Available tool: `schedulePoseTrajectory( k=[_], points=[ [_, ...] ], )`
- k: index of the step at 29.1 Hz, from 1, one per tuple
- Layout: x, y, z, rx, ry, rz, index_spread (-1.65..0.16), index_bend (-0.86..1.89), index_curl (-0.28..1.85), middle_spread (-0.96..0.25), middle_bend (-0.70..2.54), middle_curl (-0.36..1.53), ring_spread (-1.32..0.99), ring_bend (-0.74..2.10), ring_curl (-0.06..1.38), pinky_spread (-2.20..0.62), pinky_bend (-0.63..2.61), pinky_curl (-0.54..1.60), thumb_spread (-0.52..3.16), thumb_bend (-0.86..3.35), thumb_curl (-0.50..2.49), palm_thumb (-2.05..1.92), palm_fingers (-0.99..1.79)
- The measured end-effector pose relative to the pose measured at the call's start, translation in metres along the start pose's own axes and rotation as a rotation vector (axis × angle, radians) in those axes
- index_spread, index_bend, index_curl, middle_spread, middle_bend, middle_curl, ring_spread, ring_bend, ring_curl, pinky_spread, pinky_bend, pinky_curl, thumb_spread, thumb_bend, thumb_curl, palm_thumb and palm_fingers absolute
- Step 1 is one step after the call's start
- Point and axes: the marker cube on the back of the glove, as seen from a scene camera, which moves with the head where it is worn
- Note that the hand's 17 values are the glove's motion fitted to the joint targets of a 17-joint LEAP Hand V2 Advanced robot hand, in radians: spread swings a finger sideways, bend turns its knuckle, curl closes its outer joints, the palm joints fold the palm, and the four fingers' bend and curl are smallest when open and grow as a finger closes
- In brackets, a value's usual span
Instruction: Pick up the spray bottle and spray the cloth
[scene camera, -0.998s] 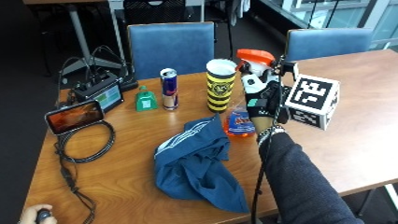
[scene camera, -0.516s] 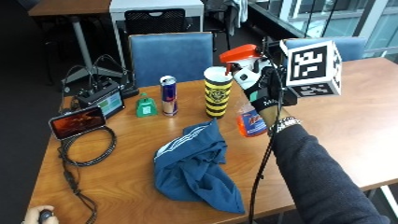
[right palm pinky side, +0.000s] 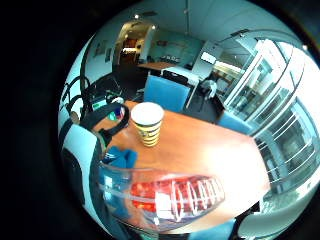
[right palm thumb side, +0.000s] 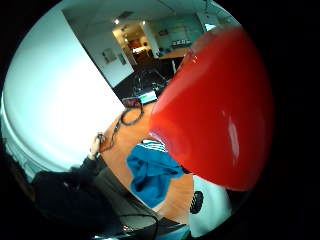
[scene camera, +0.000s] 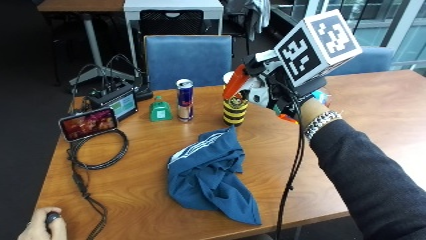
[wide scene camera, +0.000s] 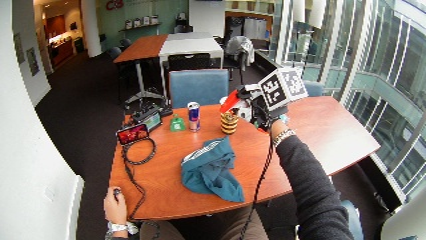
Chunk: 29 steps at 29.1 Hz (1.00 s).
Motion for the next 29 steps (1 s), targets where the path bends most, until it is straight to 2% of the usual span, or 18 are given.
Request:
schedulePoseTrajectory(
  k=[10, 17, 25, 29],
  points=[
    [-0.009, 0.039, 0.000, -0.131, 0.247, -0.196, -0.30, 0.19, 0.50, -0.23, 0.51, 0.50, -0.25, 0.61, 0.46, -0.37, 0.50, 0.41, 0.38, -0.04, 0.71, 0.94, 1.36],
    [-0.034, 0.066, 0.032, -0.206, 0.299, -0.307, -0.30, 0.19, 0.51, -0.23, 0.51, 0.50, -0.25, 0.63, 0.46, -0.37, 0.50, 0.41, 0.37, -0.04, 0.71, 0.93, 1.37],
    [-0.050, 0.077, 0.064, -0.259, 0.467, -0.465, -0.30, 0.19, 0.51, -0.23, 0.51, 0.50, -0.25, 0.63, 0.46, -0.37, 0.50, 0.41, 0.37, -0.04, 0.72, 0.93, 1.36],
    [-0.053, 0.092, 0.076, -0.298, 0.501, -0.490, -0.31, 0.18, 0.51, -0.23, 0.51, 0.50, -0.25, 0.63, 0.46, -0.37, 0.50, 0.41, 0.37, -0.04, 0.72, 0.93, 1.37]
  ],
)
